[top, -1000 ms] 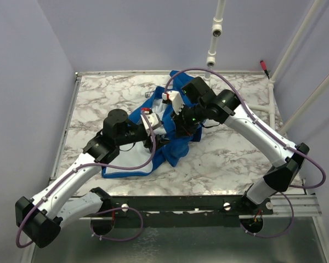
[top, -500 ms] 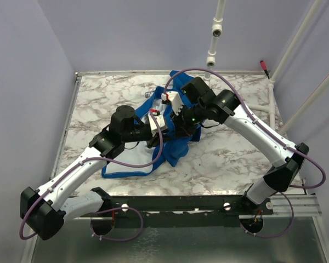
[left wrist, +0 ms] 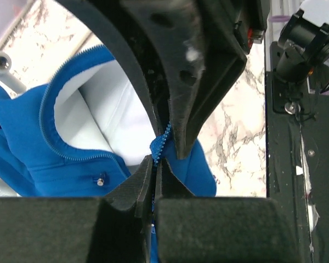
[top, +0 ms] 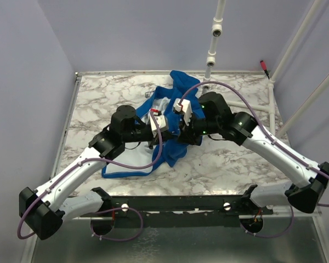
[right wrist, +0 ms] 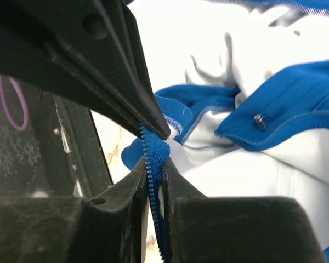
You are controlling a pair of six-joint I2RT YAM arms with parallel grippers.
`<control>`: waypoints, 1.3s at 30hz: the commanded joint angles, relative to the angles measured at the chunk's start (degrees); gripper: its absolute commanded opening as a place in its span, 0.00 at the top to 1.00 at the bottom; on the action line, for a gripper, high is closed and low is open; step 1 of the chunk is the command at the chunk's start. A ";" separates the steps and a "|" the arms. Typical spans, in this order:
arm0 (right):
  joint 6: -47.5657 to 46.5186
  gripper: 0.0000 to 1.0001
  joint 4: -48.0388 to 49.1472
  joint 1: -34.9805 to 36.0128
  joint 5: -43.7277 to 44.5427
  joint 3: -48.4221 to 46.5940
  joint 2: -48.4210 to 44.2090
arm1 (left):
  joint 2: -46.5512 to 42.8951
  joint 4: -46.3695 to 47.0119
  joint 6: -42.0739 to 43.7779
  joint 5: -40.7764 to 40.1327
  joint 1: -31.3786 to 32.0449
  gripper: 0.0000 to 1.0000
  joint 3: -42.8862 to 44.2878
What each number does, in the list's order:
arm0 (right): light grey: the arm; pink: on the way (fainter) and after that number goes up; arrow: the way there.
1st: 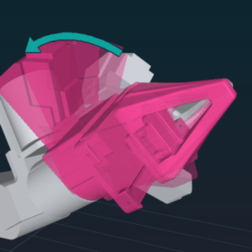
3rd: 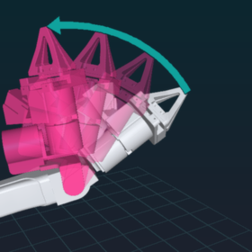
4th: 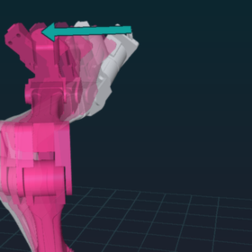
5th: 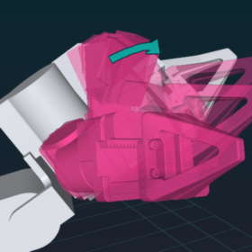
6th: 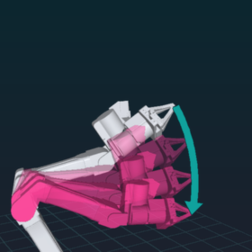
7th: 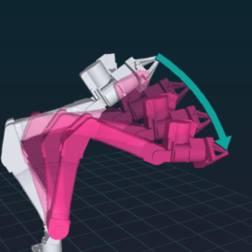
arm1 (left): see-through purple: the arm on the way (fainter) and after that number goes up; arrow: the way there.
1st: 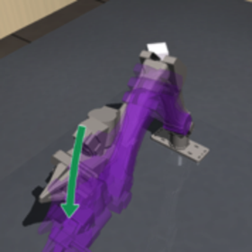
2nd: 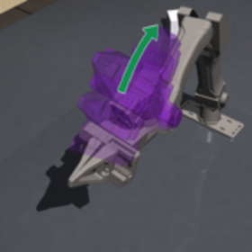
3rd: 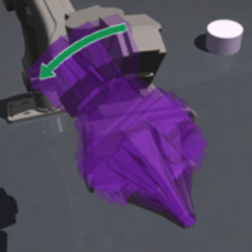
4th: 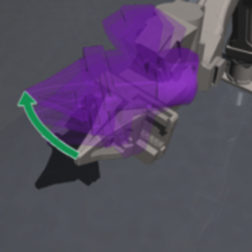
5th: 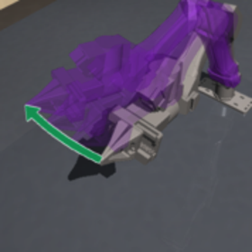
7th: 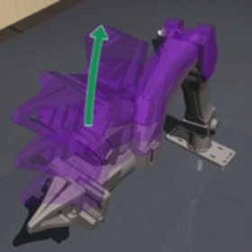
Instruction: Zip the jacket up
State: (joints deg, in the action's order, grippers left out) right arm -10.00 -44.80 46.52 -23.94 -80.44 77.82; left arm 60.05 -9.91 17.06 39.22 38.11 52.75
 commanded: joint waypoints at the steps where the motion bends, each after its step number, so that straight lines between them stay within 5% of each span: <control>1: -0.61 0.80 16.86 0.15 -4.59 6.55 -5.64 | -1.92 2.23 -4.72 1.39 0.28 1.00 2.44; 4: -0.18 0.70 22.09 0.08 -5.92 9.24 -5.51 | -2.29 3.53 -8.14 1.32 0.27 1.00 2.44; 13: 0.16 0.67 37.12 -0.59 -8.51 17.68 -6.72 | -3.22 9.38 -19.10 1.49 0.25 1.00 3.13; 23: 5.16 0.85 56.32 -2.00 -15.40 31.32 -12.78 | -3.89 13.33 -24.35 -1.70 -0.12 1.00 3.06; 26: 5.25 0.99 56.72 -2.53 -17.72 31.85 -13.60 | -3.98 13.54 -24.62 -1.83 -0.18 1.00 2.91; 34: 8.48 0.99 50.38 -7.91 -31.82 28.45 -13.03 | -4.63 14.03 -24.49 -3.84 -1.28 1.00 2.14; 39: 7.07 0.99 33.85 -10.58 -33.44 20.57 -7.49 | -5.01 13.26 -24.09 -8.09 -2.16 0.59 2.16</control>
State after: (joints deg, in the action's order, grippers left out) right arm -3.18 4.23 37.74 -52.38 -55.55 68.10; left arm 57.65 0.27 -7.05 38.09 38.17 53.67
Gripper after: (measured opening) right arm 0.250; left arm 0.240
